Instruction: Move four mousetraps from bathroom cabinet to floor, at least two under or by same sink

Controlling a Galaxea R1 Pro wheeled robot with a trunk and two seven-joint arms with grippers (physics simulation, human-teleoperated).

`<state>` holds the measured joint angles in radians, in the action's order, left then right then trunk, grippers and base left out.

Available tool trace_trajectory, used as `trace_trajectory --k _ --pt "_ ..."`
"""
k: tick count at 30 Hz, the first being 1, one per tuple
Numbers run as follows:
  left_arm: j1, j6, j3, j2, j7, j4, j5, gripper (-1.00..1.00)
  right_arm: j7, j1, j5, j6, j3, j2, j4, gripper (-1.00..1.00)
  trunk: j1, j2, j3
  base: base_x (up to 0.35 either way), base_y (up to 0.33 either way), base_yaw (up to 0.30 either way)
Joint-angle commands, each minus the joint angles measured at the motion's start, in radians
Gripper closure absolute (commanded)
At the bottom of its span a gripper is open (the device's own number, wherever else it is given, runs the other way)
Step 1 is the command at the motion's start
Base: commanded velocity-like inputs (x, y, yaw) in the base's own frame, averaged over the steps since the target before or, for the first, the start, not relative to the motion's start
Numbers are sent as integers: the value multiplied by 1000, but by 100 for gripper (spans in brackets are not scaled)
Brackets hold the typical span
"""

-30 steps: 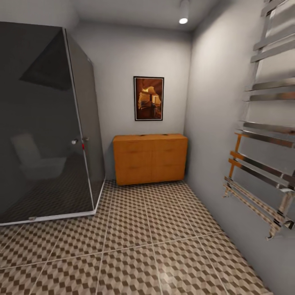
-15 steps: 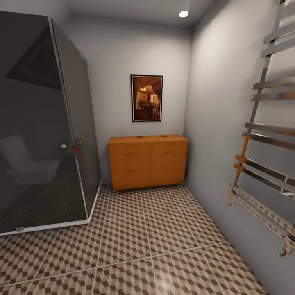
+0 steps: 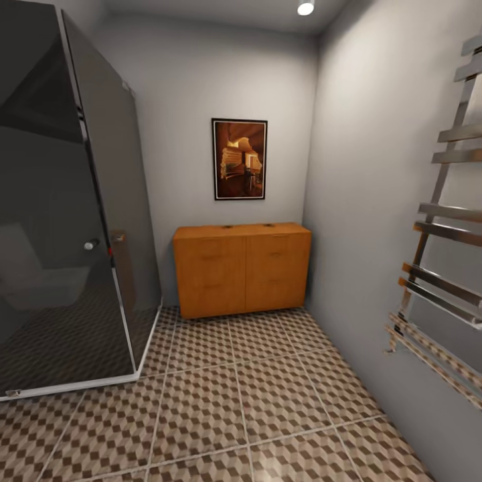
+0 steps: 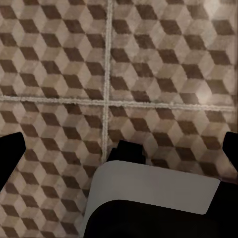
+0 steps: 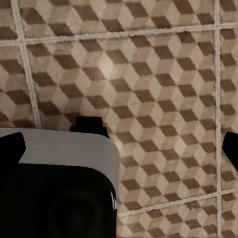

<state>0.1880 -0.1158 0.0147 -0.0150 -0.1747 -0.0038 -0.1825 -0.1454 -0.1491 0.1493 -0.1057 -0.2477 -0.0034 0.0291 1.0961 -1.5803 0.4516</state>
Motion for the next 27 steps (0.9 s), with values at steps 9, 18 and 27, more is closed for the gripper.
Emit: trace_trajectory --k 9,18,27 --pt "1 -4 2 0 -2 1 -8 -100 0 -2 10 -6 -8 -1 3 -100 1 0 1 324 0 0" --pt "1 -5 2 0 -2 1 -8 -100 0 -2 10 -6 -8 -1 3 -100 1 0 1 324 0 0" --pt "1 -5 2 0 -2 1 -8 -100 0 -1 10 -6 -8 -1 3 -100 1 0 1 324 0 0"
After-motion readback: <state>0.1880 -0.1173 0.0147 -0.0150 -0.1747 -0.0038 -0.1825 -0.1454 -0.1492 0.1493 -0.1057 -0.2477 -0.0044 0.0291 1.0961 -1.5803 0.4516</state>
